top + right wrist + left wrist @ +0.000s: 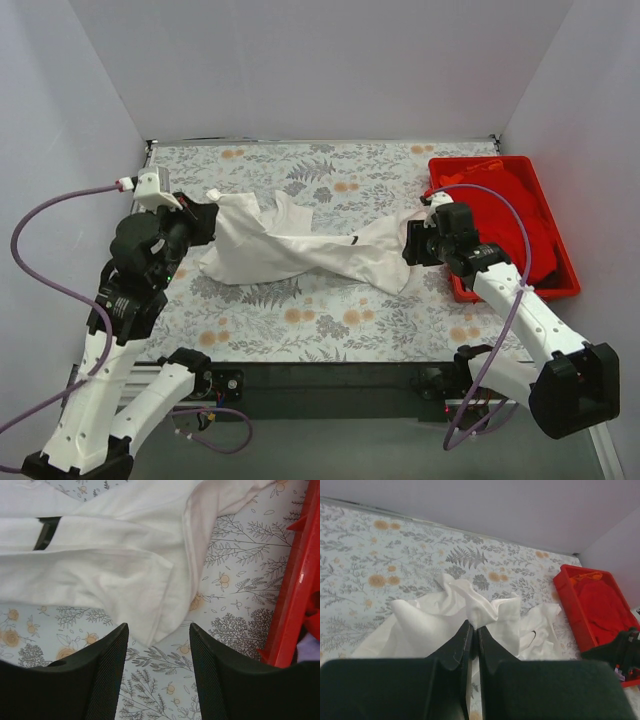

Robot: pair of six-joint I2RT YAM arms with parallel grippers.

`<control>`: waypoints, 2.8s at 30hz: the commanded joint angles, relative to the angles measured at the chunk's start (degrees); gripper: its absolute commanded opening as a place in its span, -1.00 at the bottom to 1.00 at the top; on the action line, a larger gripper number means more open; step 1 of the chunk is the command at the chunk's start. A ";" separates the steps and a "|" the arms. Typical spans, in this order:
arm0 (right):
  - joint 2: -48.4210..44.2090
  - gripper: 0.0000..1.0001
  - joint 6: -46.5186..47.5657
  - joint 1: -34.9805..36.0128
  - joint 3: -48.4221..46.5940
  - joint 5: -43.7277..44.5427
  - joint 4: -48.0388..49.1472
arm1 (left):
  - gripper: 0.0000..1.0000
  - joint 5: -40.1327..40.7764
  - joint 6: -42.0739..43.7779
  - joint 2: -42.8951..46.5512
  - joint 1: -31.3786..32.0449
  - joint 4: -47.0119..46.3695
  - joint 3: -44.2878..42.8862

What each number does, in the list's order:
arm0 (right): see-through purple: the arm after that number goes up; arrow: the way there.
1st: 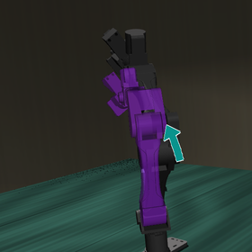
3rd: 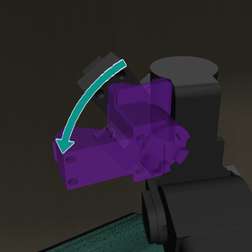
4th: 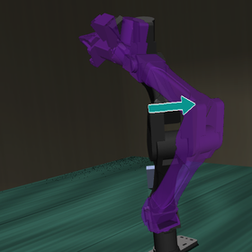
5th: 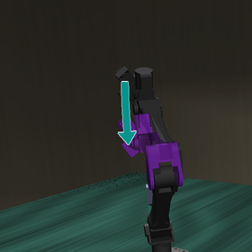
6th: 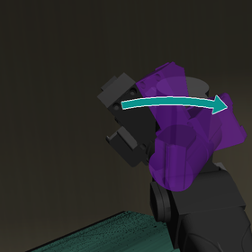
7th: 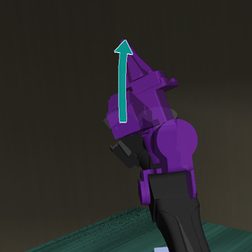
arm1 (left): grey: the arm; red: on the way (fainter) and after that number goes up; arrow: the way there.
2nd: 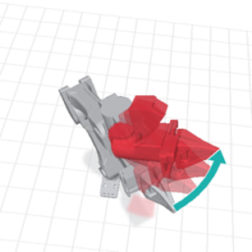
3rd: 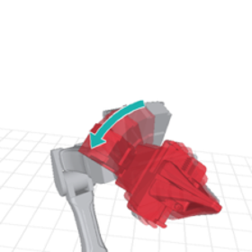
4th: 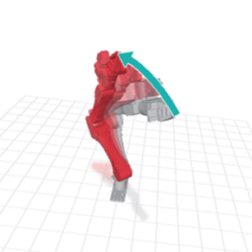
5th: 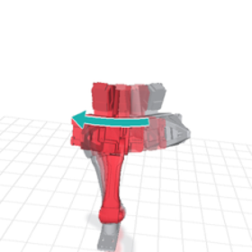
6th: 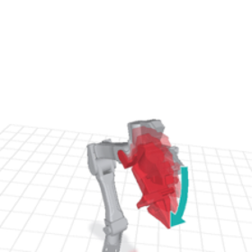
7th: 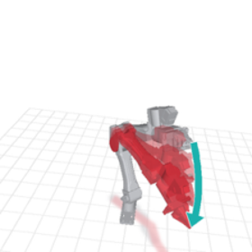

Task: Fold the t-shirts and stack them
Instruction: Flatten the tshirt out

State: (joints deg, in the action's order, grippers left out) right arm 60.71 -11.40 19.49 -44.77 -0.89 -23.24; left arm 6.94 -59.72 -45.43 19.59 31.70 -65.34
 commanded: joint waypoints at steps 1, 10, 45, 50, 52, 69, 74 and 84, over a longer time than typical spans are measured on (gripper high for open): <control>3.01 0.17 1.55 0.03 -1.71 4.31 0.22 | -1.00 2.37 -4.52 1.91 -0.26 3.89 7.49; 10.57 0.18 4.63 0.64 -0.93 -6.49 3.47 | -1.00 5.45 -6.98 5.62 -0.26 6.53 15.24; 33.86 0.04 10.70 -0.33 -9.10 -12.65 11.99 | -1.00 4.84 -6.02 4.30 -0.26 6.97 15.42; 33.60 -0.13 10.96 -0.33 -9.72 -13.18 11.99 | -1.00 4.57 -6.11 4.12 -0.26 6.62 15.95; 33.77 -0.20 10.96 -0.33 -10.16 -13.18 12.08 | -1.00 4.66 -6.19 3.77 -0.26 6.44 15.95; 29.38 -0.97 11.22 -0.41 -28.03 -4.93 4.44 | -1.00 15.72 1.88 -13.17 -1.74 -6.55 7.55; 35.96 -0.97 17.27 -2.08 -51.07 4.13 -0.13 | -1.00 9.25 2.43 -37.64 -12.29 -12.02 -18.01; 34.44 -0.97 26.16 -5.51 -79.10 12.66 8.09 | -1.00 6.08 5.05 -49.29 -15.73 -20.33 -56.08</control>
State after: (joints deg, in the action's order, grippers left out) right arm 103.04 9.91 14.09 -126.15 7.97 -21.45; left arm 14.90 -56.88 -108.18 3.92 21.21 -127.57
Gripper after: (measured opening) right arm 0.022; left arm 0.033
